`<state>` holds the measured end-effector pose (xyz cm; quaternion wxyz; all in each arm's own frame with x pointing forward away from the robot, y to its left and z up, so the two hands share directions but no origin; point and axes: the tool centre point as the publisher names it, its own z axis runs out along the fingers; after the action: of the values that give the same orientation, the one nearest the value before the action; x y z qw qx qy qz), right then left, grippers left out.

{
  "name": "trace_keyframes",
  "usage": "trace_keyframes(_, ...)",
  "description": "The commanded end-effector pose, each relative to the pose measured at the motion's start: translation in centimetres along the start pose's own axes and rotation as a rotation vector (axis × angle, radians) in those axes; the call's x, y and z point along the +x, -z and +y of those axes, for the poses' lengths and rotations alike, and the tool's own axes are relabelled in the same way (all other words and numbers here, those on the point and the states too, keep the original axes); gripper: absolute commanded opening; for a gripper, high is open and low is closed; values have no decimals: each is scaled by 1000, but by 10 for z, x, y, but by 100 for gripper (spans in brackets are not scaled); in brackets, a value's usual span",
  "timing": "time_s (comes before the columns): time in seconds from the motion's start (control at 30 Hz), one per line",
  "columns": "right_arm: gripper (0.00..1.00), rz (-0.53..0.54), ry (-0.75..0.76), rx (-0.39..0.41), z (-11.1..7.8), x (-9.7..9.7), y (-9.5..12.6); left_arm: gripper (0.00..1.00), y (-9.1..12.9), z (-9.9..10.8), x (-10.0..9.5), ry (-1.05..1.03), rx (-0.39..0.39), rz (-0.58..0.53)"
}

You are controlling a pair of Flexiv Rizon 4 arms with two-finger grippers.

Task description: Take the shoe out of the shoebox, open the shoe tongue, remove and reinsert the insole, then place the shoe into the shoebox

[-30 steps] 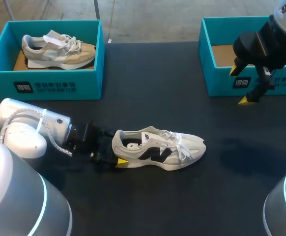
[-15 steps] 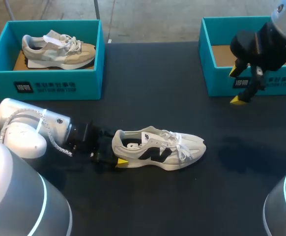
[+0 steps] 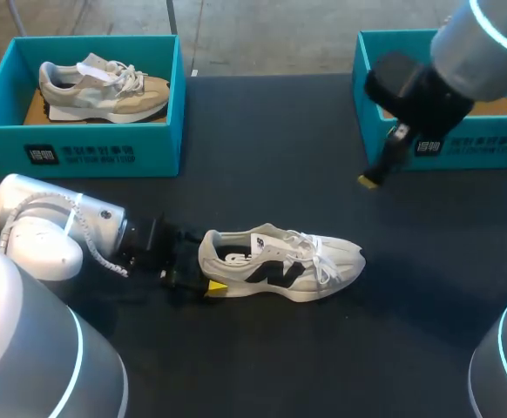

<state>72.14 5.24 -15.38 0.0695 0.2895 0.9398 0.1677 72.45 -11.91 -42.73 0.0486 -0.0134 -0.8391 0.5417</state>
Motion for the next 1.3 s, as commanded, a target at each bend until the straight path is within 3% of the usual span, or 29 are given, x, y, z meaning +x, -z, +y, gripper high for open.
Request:
trace_keyframes(0.03, 100, -42, -72, 40, 21, 19, -12, 0, -2, 4, 1, 1, -4, 2)
trace_keyframes(0.4, 100, -89, -258, 93, 60, 66, -33, 0, -2, 4, 1, 1, -4, 2)
trace_keyframes(0.7, 100, -129, -457, 142, 75, 97, -47, 0, -2, 4, 1, 1, -4, 2)
trace_keyframes(0.97, 100, -182, -584, 246, 88, 117, -56, 0, -2, 4, 1, 1, -4, 2)
trace_keyframes(1.3, 100, -178, -655, 351, 95, 129, -71, 0, -2, 4, 1, 1, -4, 2)
